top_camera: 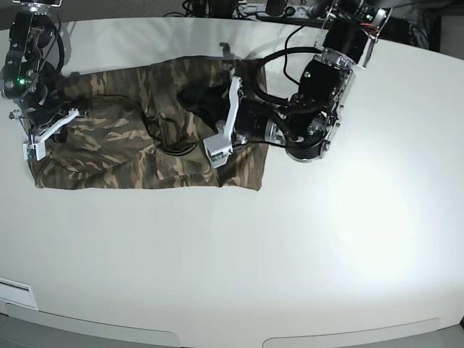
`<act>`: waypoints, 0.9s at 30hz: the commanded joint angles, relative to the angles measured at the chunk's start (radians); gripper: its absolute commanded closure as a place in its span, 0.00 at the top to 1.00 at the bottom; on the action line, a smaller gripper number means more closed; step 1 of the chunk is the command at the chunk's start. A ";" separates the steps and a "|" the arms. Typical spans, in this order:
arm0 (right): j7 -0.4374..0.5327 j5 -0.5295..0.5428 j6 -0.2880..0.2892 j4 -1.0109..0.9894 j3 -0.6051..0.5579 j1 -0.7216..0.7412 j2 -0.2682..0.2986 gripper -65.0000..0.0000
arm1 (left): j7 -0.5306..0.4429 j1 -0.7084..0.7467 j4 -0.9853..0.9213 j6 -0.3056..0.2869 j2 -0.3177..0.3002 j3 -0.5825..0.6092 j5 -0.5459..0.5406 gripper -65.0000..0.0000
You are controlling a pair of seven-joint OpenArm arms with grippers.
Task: Fold the T-shirt properly
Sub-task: 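Regrasp the folded layer with the left gripper and press it flat, then smooth the folded layer with the left gripper toward the right gripper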
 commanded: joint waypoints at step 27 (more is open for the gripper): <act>-0.085 0.003 0.011 -0.006 -0.008 -0.011 0.001 0.00 | -0.479 -0.074 -0.025 -0.012 -0.014 0.061 0.584 0.00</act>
